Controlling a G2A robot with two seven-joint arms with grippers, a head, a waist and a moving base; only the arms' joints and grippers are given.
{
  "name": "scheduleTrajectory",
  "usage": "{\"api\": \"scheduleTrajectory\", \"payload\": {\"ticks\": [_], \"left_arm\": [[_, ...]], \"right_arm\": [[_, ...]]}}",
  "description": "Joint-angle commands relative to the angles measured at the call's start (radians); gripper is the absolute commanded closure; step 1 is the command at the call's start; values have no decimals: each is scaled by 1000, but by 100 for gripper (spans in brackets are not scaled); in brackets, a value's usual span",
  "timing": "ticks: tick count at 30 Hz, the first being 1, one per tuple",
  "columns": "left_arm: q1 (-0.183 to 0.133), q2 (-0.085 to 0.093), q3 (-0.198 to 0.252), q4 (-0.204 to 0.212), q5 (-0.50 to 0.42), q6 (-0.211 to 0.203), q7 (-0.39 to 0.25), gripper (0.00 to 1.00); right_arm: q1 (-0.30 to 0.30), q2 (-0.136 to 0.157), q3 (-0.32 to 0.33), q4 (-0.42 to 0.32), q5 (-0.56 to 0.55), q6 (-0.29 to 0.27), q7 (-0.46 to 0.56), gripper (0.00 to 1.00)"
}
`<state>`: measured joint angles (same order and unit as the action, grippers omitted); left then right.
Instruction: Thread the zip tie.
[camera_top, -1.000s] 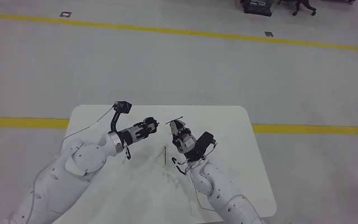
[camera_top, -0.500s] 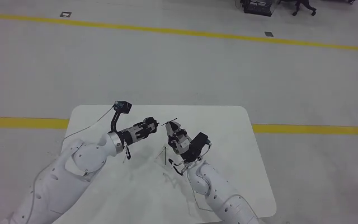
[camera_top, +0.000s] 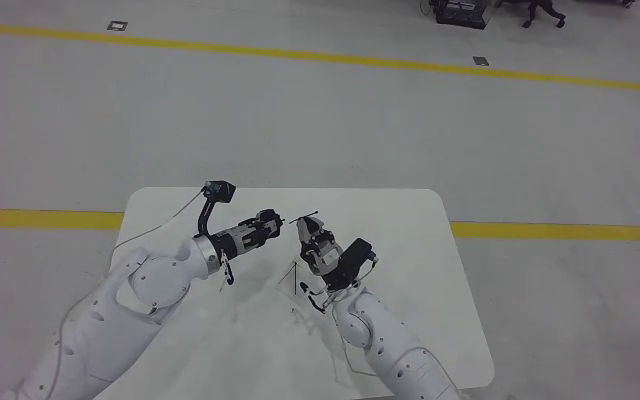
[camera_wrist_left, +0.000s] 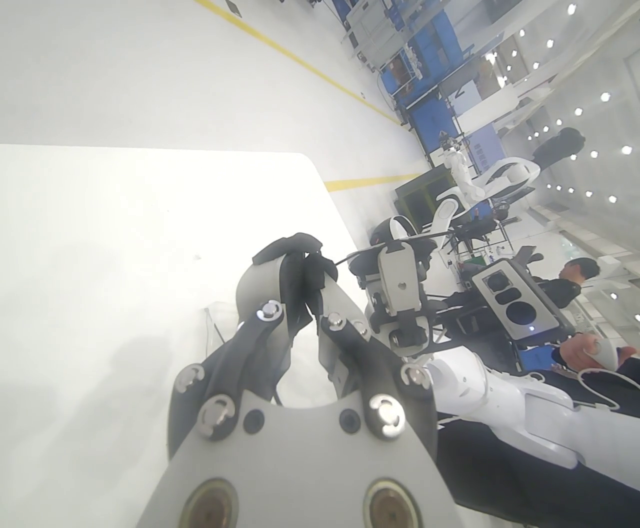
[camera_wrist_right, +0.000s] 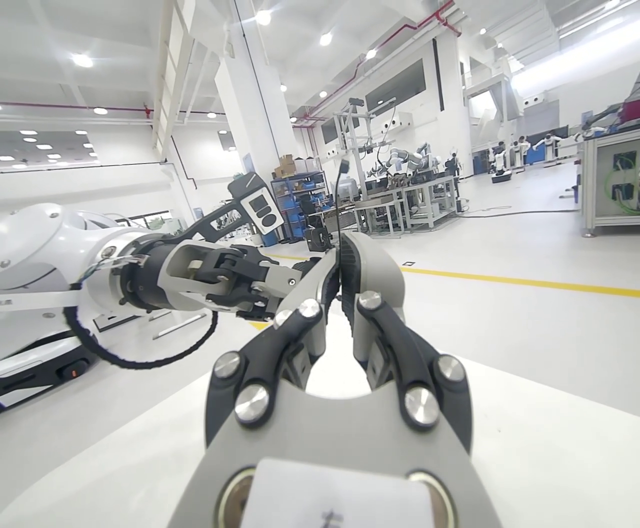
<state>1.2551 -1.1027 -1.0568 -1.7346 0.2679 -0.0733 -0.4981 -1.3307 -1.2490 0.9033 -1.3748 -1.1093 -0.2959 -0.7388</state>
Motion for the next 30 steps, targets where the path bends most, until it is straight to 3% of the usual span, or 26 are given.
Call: {"api": "scheduleTrajectory", "payload": {"ticks": [1, 30], "left_arm": [[0, 0, 0, 0, 0, 0, 0, 100], [0, 0, 0, 0, 0, 0, 0, 100]], "right_arm": [[2, -2, 0, 3, -2, -1, -2, 100], [20, -39, 11, 53, -27, -17, -10, 100]]}}
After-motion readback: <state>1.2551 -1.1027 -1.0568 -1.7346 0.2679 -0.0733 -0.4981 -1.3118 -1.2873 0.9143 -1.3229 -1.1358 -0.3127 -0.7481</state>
